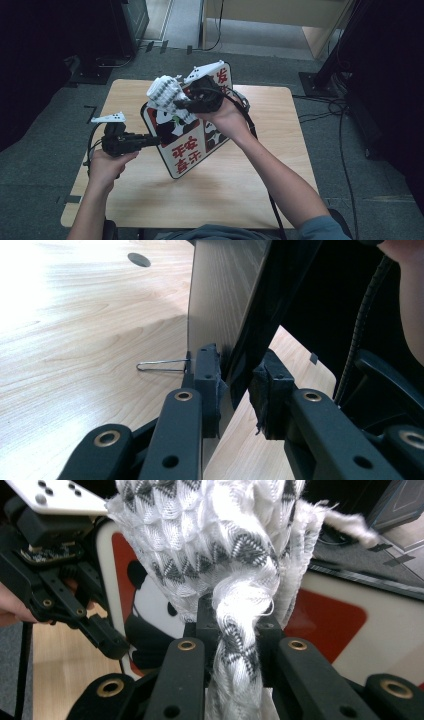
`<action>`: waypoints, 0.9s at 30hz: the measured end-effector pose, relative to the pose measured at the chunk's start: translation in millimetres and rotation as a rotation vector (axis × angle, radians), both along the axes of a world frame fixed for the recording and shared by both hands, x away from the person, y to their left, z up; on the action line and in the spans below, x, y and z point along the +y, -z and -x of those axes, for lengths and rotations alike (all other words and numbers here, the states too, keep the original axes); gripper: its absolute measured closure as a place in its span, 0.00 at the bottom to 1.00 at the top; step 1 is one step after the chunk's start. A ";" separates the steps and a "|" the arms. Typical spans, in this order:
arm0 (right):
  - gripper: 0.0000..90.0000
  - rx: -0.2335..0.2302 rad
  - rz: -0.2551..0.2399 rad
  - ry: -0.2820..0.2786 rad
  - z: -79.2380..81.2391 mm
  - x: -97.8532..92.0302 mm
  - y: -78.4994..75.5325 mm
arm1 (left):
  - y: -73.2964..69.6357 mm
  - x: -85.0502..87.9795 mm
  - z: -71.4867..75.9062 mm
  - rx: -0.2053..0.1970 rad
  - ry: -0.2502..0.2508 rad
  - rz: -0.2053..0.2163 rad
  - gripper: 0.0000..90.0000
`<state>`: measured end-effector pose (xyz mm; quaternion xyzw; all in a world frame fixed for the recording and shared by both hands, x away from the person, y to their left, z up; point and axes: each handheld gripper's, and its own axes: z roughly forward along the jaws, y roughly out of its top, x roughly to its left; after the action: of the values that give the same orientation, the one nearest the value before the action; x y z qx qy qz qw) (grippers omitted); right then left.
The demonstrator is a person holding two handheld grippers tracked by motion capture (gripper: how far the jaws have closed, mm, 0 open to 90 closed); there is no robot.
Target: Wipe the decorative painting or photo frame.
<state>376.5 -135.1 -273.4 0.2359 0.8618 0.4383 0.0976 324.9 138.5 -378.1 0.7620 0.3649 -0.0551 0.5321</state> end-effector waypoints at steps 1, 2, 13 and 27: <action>0.89 0.003 -0.001 0.001 0.3 -0.2 2.2 | -0.1 -0.1 0.3 -0.002 0.000 -0.003 0.84; 0.89 0.007 -0.004 0.000 0.5 -0.4 3.5 | -0.1 -0.1 0.3 -0.003 0.000 -0.003 0.84; 0.89 0.039 -0.003 -0.002 2.7 -1.0 22.8 | 0.1 -0.1 0.0 0.000 -0.004 0.001 0.84; 0.89 0.065 0.011 -0.002 7.6 -2.8 41.5 | -0.3 -0.3 -0.3 -0.004 -0.003 -0.002 0.84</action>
<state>368.9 -137.9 -314.9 0.2485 0.8672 0.4256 0.0704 325.2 138.2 -377.9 0.7622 0.3652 -0.0522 0.5320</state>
